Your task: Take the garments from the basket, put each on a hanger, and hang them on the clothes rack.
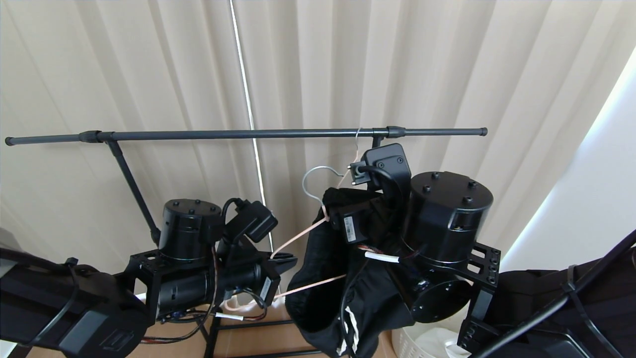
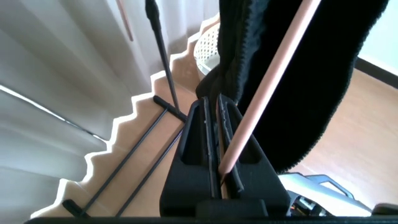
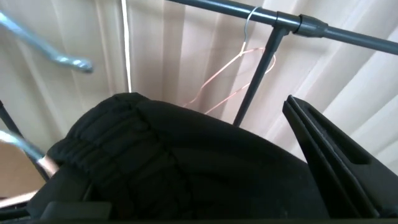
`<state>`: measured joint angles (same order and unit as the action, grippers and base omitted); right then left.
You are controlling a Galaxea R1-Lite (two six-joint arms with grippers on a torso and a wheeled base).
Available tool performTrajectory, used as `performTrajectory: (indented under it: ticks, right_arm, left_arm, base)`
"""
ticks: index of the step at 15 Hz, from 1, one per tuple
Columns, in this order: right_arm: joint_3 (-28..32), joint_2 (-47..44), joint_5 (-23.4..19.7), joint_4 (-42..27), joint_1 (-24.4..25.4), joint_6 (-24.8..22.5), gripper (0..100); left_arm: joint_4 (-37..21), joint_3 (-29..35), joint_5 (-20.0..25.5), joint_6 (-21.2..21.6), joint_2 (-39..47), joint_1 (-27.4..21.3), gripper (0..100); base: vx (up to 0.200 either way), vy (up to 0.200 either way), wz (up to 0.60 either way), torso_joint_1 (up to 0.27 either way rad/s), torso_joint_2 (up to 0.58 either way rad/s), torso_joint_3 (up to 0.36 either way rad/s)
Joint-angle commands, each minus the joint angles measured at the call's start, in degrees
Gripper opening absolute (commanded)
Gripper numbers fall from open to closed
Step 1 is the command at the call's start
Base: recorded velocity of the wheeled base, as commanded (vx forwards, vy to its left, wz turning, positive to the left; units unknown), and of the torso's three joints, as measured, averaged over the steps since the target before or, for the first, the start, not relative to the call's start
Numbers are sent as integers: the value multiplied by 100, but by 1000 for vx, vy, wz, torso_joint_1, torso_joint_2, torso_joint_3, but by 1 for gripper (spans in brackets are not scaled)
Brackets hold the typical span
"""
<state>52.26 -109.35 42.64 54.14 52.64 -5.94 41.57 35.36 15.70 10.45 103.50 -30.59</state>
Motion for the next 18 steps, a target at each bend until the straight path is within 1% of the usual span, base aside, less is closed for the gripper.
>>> performTrajectory:
  ticks: [1, 3, 5, 9, 11, 13, 18]
  right_arm:
    - [-14, 1, -2, -9, 1, -13, 100]
    - [-32, 10, -2, -17, 1, -13, 100]
    - [-41, 72, -2, -35, 1, -13, 100]
    - [-49, 107, -2, -53, -8, -22, 100]
    - [-58, 116, -2, -44, -8, -22, 100]
    - [-49, 195, -2, -53, -8, -22, 100]
    - [-102, 283, -2, -53, 1, -22, 100]
  left_arm:
    - [0, 67, -76, -87, 74, -9, 0]
    - [0, 129, -111, -113, 118, 0, 0]
    - [9, 208, -322, -298, 215, 9, 0]
    - [18, 243, -322, -421, 223, 53, 0]
    - [185, 243, -322, -447, 250, 88, 0]
    - [572, 199, -348, -456, 364, 114, 0]
    - [651, 234, -375, -570, 382, 114, 0]
  base:
    - [0, 0, 0, 0, 0, 0]
    - [0, 0, 0, 0, 0, 0]
    - [0, 0, 0, 0, 0, 0]
    - [0, 0, 0, 0, 0, 0]
    - [0, 0, 0, 0, 0, 0]
    - [0, 0, 0, 0, 0, 0]
    - [0, 0, 0, 0, 0, 0]
